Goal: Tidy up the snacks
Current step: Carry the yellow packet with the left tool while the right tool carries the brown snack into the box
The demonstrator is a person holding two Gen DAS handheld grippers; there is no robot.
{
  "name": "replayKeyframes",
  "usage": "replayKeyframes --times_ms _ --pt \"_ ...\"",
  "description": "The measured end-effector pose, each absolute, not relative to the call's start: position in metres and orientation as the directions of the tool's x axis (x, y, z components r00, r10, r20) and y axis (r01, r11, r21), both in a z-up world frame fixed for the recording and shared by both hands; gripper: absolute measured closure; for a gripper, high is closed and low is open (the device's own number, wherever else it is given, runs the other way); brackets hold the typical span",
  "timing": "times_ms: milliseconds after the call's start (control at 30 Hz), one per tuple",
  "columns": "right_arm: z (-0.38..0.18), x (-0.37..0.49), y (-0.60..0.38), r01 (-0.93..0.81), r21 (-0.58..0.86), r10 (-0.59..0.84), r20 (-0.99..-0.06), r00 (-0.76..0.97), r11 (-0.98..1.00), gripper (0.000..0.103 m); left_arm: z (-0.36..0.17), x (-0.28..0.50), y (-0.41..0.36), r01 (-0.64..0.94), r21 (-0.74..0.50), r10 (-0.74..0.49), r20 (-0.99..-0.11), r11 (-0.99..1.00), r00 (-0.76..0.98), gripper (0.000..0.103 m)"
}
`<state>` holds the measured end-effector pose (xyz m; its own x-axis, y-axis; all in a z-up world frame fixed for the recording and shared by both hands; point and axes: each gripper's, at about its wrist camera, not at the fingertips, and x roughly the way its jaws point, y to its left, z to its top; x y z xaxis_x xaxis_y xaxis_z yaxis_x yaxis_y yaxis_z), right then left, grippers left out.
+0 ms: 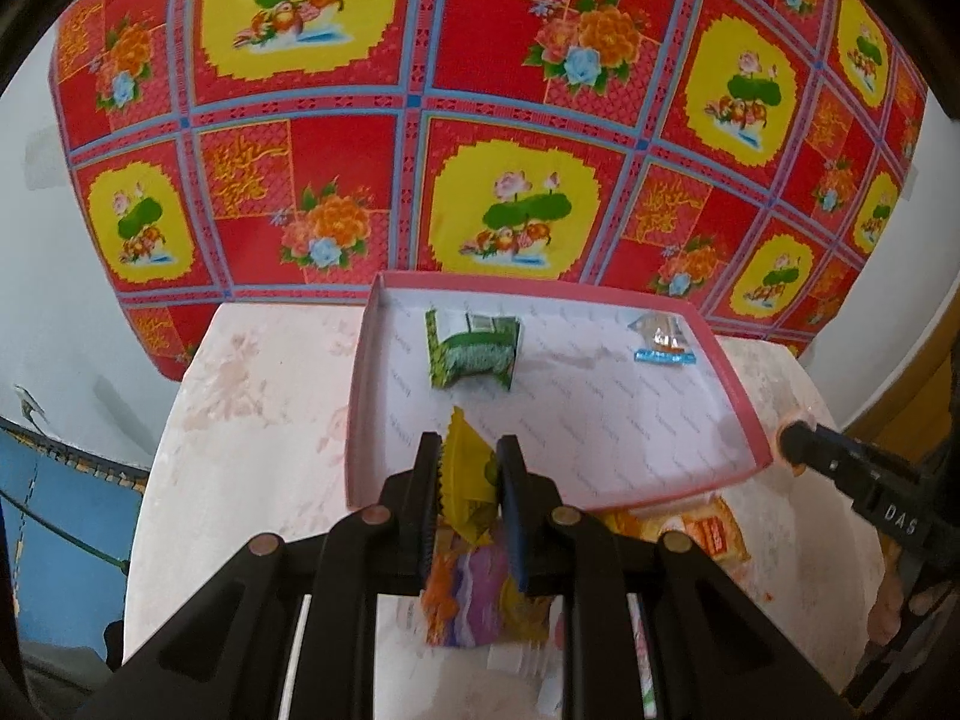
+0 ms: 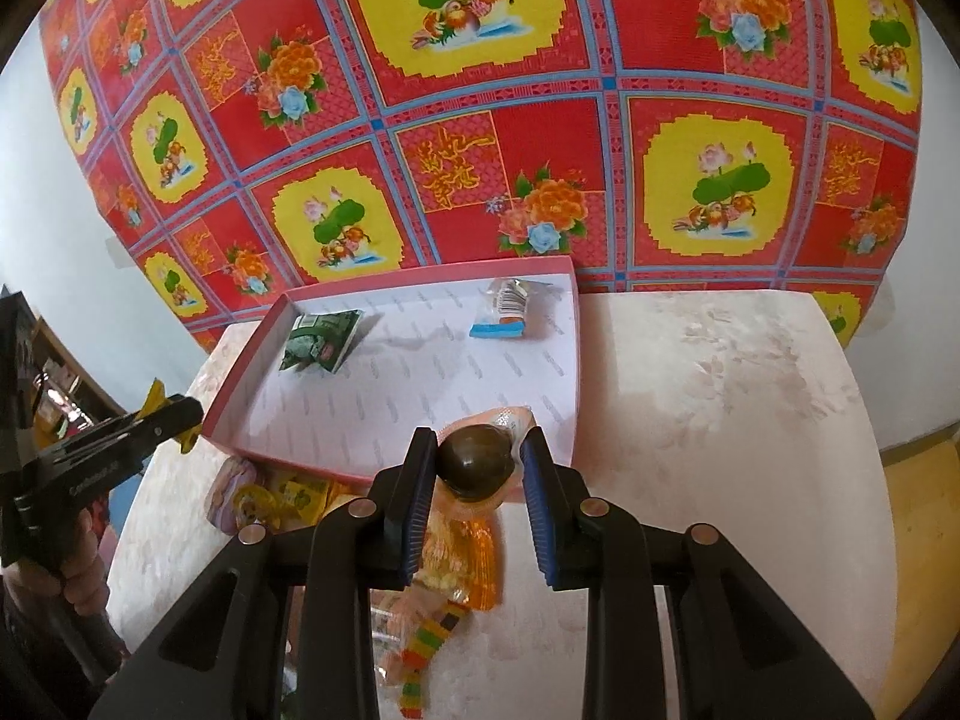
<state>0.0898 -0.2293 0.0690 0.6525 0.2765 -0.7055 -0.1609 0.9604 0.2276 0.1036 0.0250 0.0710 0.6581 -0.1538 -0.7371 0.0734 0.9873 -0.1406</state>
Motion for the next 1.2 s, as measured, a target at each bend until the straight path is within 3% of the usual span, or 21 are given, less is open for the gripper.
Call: replayKeyframes --times_ms 1200 --pt "0.041 0.158 -0.223 -0.170 0.235 0.290 -0.750 0.594 0.957 0.073 0.022 0.182 0.006 0.062 -0.106 -0.122 -0.804 0.992 0.582 0.083"
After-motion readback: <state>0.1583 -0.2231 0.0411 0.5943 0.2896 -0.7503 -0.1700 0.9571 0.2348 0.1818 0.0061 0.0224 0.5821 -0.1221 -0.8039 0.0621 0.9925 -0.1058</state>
